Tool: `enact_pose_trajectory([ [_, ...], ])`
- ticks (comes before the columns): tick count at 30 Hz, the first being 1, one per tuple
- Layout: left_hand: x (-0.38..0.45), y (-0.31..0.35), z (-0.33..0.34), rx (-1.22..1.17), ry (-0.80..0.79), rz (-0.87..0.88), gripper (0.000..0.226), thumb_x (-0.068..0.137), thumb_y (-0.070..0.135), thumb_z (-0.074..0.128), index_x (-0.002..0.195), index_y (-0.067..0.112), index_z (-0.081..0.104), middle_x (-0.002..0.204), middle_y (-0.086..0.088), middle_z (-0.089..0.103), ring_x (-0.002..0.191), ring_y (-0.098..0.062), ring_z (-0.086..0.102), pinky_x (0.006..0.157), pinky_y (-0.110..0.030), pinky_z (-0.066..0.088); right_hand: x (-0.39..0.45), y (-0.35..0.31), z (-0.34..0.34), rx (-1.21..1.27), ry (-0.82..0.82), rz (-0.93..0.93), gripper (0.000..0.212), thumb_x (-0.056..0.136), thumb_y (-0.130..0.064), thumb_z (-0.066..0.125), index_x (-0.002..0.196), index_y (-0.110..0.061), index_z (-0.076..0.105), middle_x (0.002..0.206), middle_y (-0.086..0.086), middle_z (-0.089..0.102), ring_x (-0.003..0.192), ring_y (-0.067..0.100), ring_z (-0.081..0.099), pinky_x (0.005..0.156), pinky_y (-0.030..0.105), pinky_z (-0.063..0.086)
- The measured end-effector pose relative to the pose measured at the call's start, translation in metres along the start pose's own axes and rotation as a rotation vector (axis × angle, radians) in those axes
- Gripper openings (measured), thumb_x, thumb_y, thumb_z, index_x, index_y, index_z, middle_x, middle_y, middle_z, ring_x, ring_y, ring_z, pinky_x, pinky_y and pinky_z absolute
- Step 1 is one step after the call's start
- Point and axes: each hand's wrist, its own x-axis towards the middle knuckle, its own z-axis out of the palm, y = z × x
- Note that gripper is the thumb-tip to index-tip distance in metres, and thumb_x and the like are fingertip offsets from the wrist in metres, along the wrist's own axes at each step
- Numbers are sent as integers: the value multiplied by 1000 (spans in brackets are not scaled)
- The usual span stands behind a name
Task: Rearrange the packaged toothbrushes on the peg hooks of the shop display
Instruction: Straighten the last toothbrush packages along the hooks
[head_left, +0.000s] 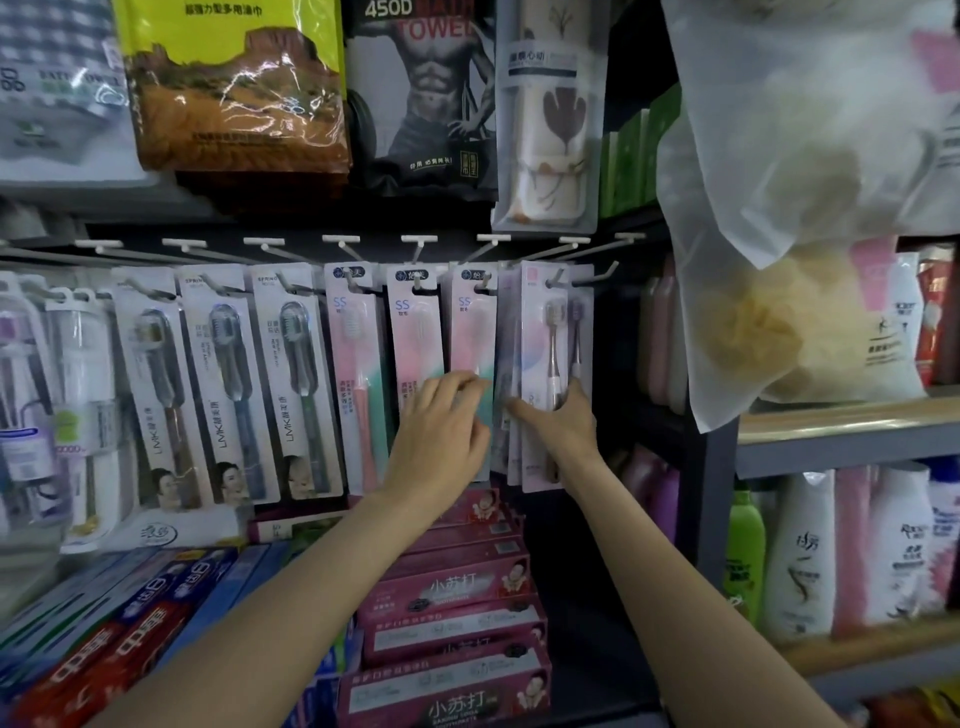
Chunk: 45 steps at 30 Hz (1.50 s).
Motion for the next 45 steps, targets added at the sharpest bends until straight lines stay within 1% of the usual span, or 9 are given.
enact_pose_trajectory([
  [9, 21, 30, 10, -591, -199, -408, 39, 97, 24, 44, 133, 11, 42, 127, -6, 54, 114, -17, 51, 84, -16, 34, -18, 5, -13, -92, -98, -70, 74, 69, -32, 79, 131, -15, 42, 117, -1, 57, 107, 17, 56, 87, 29, 48],
  [13, 30, 32, 14, -624, -231, -531, 42, 93, 24, 54, 129, 6, 45, 121, -8, 57, 110, -21, 54, 81, -21, 37, -31, 25, -13, -163, -319, -141, 79, 71, -15, 79, 134, -15, 31, 109, -10, 54, 99, 4, 55, 72, 7, 44],
  [17, 35, 17, 23, -555, -208, -546, 26, 87, 16, 62, 110, 4, 59, 107, -9, 65, 95, -22, 59, 77, -25, 43, -33, 34, -16, -161, -439, -180, 72, 76, -4, 73, 135, -14, 33, 112, -9, 53, 104, 7, 53, 82, 13, 43],
  [19, 36, 14, 23, -457, -183, -521, 22, 88, 17, 61, 106, 4, 60, 95, -2, 62, 84, -18, 56, 74, -25, 42, -27, 29, -18, -156, -343, -181, 58, 83, -4, 63, 135, -13, 39, 115, -5, 50, 113, 12, 50, 87, 15, 38],
  [22, 33, 10, 21, -305, -120, -445, 14, 91, 19, 57, 97, 7, 57, 83, -4, 60, 73, -18, 53, 66, -27, 41, -11, 24, -22, -212, 71, -193, 45, 87, -3, 54, 131, -4, 44, 125, 5, 48, 117, 19, 48, 80, 7, 29],
  [25, 31, 3, 20, -215, -87, -378, 11, 92, 20, 55, 91, 9, 54, 73, -2, 56, 67, -20, 52, 59, -28, 37, 11, 19, -18, -257, 257, -173, 57, 89, -7, 56, 140, 0, 29, 140, 14, 33, 126, 25, 39, 93, 16, 30],
  [32, 33, -10, 24, -144, -56, -286, 12, 92, 23, 55, 96, 11, 57, 77, -4, 65, 68, -20, 60, 62, -34, 51, 68, 21, 1, -256, 232, -108, 61, 87, -13, 62, 137, -1, 28, 137, 17, 39, 125, 31, 42, 101, 34, 35],
  [38, 36, -17, 28, -149, -48, -236, 14, 91, 24, 56, 97, 12, 58, 82, -3, 67, 71, -20, 62, 67, -39, 53, 97, 23, 11, -185, 199, -41, 91, 75, -19, 75, 144, -3, 17, 144, 14, 32, 132, 30, 34, 110, 42, 31],
  [45, 38, -21, 32, -143, -51, -230, 15, 91, 25, 56, 100, 12, 58, 82, -2, 67, 70, -19, 63, 68, -38, 54, 102, 25, 3, -183, 188, -12, 56, 79, -19, 71, 121, -4, 37, 122, 14, 53, 107, 29, 55, 82, 31, 47],
])
